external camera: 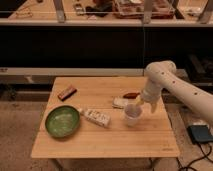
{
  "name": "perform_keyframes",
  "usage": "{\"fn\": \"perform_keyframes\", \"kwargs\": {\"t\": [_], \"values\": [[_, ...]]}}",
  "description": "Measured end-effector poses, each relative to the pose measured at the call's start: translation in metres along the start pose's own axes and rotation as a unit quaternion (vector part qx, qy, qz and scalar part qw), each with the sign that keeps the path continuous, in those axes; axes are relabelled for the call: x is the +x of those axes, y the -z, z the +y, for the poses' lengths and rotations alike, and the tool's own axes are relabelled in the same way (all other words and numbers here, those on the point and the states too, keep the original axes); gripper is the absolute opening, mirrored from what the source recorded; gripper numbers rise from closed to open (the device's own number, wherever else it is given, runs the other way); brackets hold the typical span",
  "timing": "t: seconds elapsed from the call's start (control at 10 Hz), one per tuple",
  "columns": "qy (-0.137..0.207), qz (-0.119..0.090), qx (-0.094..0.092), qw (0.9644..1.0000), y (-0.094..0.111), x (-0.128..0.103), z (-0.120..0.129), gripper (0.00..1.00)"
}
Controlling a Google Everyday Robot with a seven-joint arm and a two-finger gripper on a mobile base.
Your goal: Place the ceramic cup in the ceramic bowl
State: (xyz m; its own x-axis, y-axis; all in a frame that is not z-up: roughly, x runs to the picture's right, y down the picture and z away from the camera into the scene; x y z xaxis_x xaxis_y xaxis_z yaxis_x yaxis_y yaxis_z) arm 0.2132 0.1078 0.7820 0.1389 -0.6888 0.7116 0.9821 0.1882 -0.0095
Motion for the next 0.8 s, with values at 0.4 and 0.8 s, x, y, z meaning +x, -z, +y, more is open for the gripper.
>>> {"fn": "perform_keyframes", "kwargs": {"t": [0.4, 0.8], "values": [[0.013, -0.005, 0.015, 0.9998, -0.011, -0.003, -0.003, 0.65], [0.027, -0.001, 0.008, 0.9996, -0.027, 0.000, 0.002, 0.65]]}}
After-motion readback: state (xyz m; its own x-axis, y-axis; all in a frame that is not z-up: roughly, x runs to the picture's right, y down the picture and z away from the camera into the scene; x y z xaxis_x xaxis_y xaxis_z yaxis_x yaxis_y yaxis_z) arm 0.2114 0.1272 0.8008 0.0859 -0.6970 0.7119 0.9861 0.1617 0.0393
